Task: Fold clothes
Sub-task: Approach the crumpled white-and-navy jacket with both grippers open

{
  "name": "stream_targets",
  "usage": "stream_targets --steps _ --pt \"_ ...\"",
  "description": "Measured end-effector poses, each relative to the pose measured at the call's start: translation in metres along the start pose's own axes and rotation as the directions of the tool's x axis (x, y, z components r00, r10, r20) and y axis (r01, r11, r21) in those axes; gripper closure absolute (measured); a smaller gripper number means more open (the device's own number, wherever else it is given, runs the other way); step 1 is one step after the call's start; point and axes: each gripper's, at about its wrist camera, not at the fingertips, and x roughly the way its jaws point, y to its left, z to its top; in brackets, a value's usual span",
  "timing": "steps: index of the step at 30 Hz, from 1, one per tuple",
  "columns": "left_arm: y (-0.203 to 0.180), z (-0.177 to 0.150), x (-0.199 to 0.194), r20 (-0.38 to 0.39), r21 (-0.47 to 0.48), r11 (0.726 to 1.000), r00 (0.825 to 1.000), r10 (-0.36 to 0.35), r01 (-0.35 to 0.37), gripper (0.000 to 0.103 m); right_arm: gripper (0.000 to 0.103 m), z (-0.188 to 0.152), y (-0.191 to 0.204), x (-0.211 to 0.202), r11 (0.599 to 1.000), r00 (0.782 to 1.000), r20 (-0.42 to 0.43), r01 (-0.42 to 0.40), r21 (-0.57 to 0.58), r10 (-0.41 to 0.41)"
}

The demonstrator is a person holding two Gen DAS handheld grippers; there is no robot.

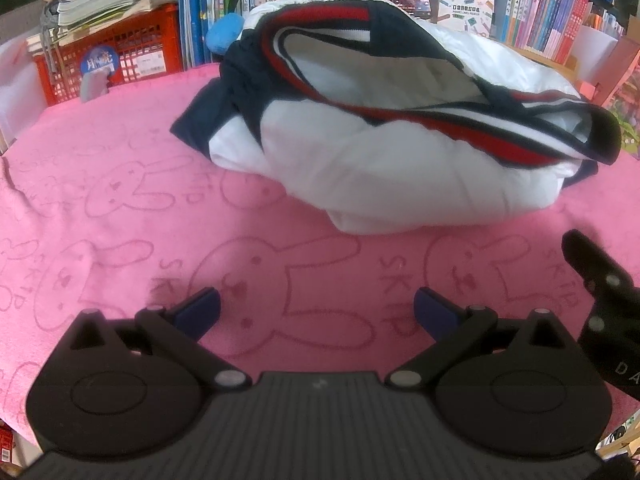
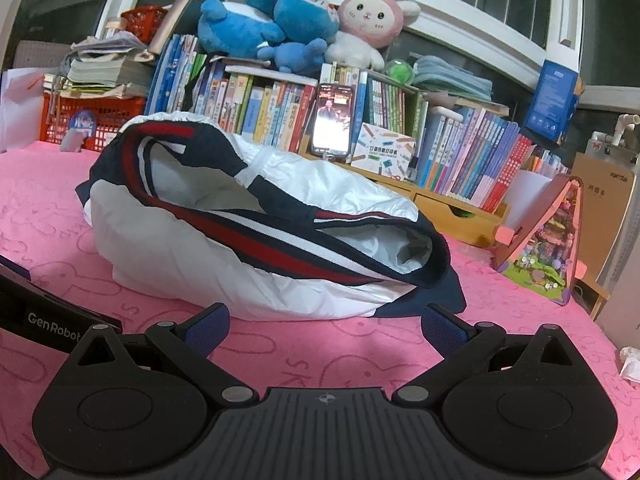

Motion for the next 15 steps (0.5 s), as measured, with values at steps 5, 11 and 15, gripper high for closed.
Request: stream_targets --steps 5,11,15 --pt "0.0003 -0.0004 0.0007 0.003 0.003 1.000 1.000 0.002 -0.002 0.000 0.000 -0.0013 0.0005 0.0016 1.000 1.000 -0.004 0.000 -0.001 0.000" --pt "0.0006 -0.0005 0.0017 0.006 0.003 1.000 1.000 0.001 -0.001 0.000 0.000 -0.0021 0.0017 0.0025 1.000 1.000 -0.009 0.002 -0.001 -0.002" --pt "0.0010 -0.0010 0.0020 0.011 0.005 1.000 1.000 -0.002 0.002 0.000 0.000 -0.0023 0.0020 0.0035 1.000 1.000 -0.012 0.002 0.000 -0.002"
